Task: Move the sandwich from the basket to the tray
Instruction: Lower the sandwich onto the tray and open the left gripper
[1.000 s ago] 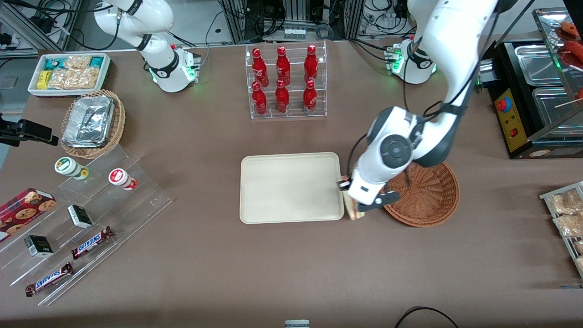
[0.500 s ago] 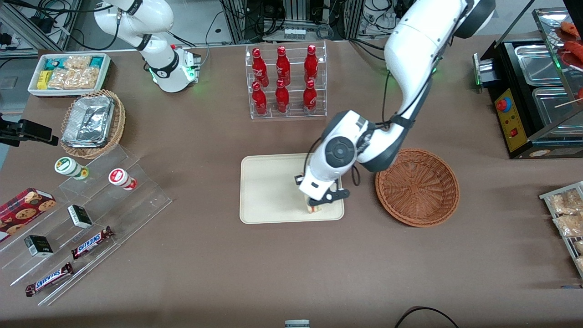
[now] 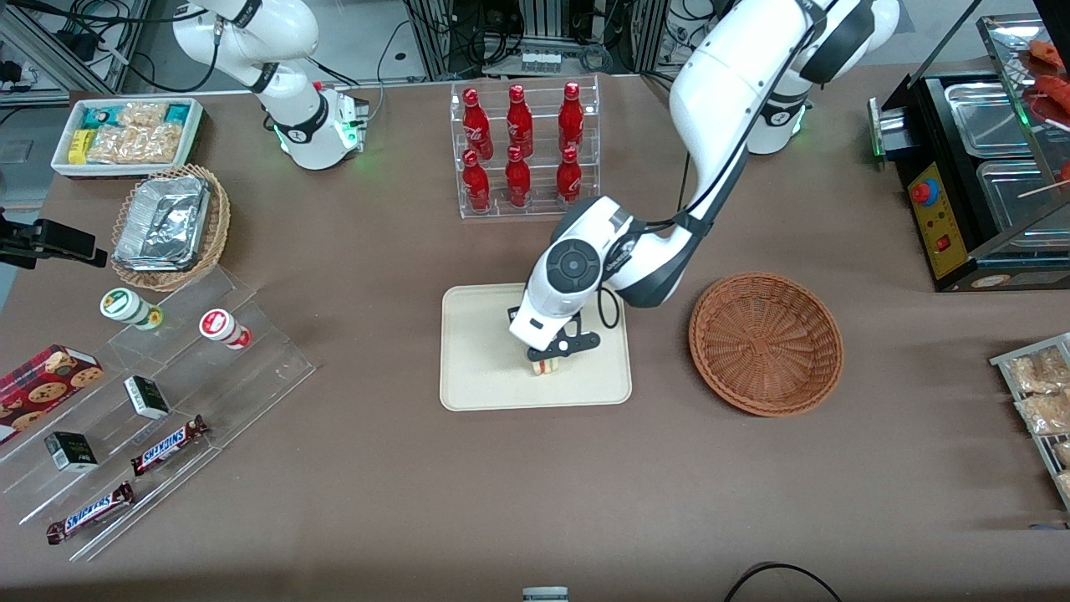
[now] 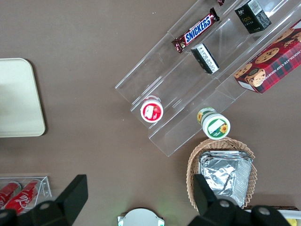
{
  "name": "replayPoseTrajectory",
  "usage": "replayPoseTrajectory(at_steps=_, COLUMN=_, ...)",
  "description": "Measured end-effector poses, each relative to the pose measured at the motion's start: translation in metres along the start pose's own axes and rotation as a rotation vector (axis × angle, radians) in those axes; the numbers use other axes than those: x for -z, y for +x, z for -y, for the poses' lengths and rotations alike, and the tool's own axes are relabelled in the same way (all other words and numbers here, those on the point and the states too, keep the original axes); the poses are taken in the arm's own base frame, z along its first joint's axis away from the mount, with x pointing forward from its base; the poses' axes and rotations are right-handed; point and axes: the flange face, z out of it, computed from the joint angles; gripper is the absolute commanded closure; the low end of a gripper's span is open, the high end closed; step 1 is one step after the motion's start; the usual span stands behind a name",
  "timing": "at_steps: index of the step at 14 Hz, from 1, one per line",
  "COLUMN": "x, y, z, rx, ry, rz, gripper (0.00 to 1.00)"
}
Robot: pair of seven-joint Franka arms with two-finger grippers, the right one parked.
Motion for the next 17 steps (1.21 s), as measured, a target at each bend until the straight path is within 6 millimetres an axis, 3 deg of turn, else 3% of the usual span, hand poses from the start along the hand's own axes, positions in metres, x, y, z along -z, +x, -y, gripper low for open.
replayPoseTrajectory(at_steps=11, x=-0.011, y=0.007, z=-0.005, rx=0.037, ry=-0.022, rz=-0.018, gripper=1.0)
replayPoseTrajectory(at_steps=12, x=-0.014, y=0.007, z=-0.005, rx=0.039, ry=-0.021, rz=-0.017, gripper=0.76)
replayPoseTrajectory(at_steps=13, x=-0.016, y=0.007, z=-0.005, rx=0.039, ry=-0.019, rz=-0.015, gripper=0.15)
replayPoseTrajectory(at_steps=14, x=-0.017, y=0.007, z=-0.004, rx=0.04, ry=-0.018, rz=-0.014, gripper=0.0)
replayPoseTrajectory(at_steps=17, x=-0.015, y=0.008, z=-0.005, rx=0.04, ry=-0.023, rz=-0.017, gripper=0.0)
